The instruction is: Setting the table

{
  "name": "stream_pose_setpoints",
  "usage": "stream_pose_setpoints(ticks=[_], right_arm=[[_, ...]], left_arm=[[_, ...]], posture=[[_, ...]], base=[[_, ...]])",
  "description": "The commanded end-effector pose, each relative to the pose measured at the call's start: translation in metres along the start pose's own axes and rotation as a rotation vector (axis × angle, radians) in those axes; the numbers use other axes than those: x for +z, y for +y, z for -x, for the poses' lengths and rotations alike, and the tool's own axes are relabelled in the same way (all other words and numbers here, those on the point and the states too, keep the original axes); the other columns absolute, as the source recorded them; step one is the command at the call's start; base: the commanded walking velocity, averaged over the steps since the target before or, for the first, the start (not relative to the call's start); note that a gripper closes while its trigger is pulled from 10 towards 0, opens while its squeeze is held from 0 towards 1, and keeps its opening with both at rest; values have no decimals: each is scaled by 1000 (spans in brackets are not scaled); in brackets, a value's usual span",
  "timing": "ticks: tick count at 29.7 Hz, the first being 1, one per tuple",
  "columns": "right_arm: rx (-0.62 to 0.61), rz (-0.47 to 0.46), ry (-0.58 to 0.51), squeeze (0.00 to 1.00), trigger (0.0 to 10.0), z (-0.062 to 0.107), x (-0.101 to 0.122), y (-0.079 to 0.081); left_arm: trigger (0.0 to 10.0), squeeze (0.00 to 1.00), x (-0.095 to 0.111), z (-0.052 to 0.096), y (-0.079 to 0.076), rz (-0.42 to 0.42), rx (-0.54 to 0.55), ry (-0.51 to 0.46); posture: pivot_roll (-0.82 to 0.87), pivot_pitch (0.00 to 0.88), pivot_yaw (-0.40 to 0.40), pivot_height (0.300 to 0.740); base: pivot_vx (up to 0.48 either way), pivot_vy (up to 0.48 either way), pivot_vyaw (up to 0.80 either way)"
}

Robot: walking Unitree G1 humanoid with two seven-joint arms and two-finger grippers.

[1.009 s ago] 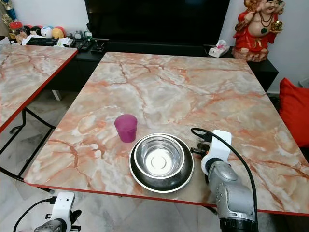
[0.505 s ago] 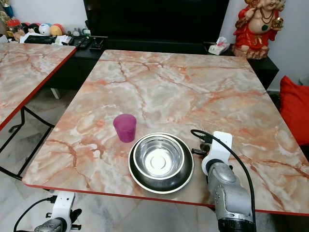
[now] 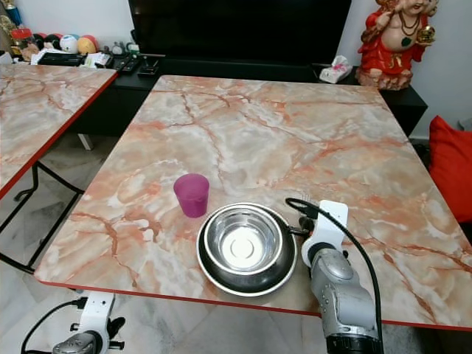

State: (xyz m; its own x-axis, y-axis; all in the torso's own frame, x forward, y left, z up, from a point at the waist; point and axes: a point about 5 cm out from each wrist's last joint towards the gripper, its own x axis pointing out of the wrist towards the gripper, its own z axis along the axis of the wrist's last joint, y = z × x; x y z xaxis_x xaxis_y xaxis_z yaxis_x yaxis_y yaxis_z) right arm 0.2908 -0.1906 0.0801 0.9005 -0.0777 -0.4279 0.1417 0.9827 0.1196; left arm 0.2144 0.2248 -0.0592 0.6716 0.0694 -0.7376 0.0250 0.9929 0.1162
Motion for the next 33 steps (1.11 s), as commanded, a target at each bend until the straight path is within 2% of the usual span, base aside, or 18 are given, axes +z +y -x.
stream_pose_setpoints(ticks=[1,22,33], right_arm=[[-15,17,7,0,10000,0,-4,-2],[-5,22,34,0,10000,-2,-18,2],[-35,54,29,0,10000,-3,-18,-4]], left_arm=[[10000,0,-3,0,0,-10,-2,19],[10000,0,-4,0,-1,-14,0,28],[10000,0,-6,1,1,-14,-1,34]], posture=[[59,24,-12,740],[65,27,-11,740],[66,27,-12,740]], base=[[0,0,0],[0,0,0],[0,0,0]])
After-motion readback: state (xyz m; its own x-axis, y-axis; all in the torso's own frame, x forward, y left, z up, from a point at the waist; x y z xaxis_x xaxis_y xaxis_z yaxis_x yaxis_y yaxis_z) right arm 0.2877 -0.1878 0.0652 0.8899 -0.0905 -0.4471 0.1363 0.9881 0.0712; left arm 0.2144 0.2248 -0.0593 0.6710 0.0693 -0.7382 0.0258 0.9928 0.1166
